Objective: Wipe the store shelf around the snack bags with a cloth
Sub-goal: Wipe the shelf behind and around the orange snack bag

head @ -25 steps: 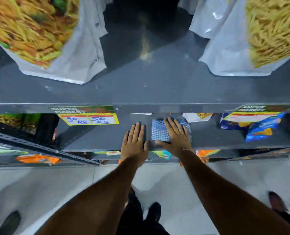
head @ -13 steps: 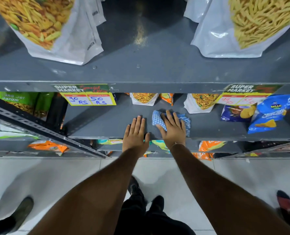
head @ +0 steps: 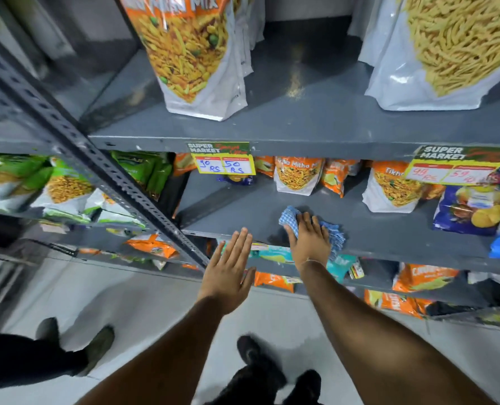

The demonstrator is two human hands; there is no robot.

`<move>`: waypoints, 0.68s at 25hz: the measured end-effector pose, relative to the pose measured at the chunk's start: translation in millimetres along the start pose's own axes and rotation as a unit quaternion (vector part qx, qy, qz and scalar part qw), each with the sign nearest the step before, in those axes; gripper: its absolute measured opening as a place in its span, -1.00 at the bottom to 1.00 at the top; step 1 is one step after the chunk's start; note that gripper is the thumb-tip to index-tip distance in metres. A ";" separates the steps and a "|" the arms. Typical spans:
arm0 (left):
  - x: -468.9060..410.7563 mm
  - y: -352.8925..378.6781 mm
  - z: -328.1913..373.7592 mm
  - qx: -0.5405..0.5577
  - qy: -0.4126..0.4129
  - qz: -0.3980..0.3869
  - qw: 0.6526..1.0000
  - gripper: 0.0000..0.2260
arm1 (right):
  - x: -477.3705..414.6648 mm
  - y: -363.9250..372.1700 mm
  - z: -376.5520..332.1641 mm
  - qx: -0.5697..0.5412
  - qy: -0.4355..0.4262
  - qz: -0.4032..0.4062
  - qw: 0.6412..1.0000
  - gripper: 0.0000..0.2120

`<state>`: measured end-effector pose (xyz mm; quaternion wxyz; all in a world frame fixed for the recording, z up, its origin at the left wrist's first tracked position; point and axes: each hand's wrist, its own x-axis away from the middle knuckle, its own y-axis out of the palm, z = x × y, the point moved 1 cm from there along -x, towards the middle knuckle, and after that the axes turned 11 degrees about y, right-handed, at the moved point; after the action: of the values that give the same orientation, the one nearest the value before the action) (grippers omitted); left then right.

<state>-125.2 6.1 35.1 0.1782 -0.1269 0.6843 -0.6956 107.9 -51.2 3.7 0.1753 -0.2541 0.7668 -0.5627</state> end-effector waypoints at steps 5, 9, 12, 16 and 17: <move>10.9 -46.8 -32.2 -0.016 -0.012 0.072 0.997 -0.33 | 43.2 -7.9 -89.6 -0.026 -0.135 -0.119 0.983 -0.45; 4.3 -90.7 -70.6 -0.008 -0.021 0.157 0.987 -0.36 | 60.6 -57.0 -141.2 -0.080 -0.095 -0.132 0.983 -0.49; -5.5 -130.4 -101.5 0.007 -0.031 0.244 0.969 -0.37 | 67.9 -95.5 -163.9 -0.303 0.058 -0.194 0.931 -0.51; -17.3 -189.0 -141.6 0.036 -0.039 0.342 0.938 -0.41 | 89.9 -170.4 -210.4 -0.474 0.088 -0.406 0.776 -0.72; -20.2 -204.4 -149.4 0.035 -0.035 0.365 0.930 -0.41 | 95.1 -193.9 -222.3 -0.452 0.044 -0.430 0.781 -0.73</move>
<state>-184.9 150.1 235.6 0.4480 0.1144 0.6518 -0.6011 -55.2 18.9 257.9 -0.2534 -0.5823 0.7514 -0.1790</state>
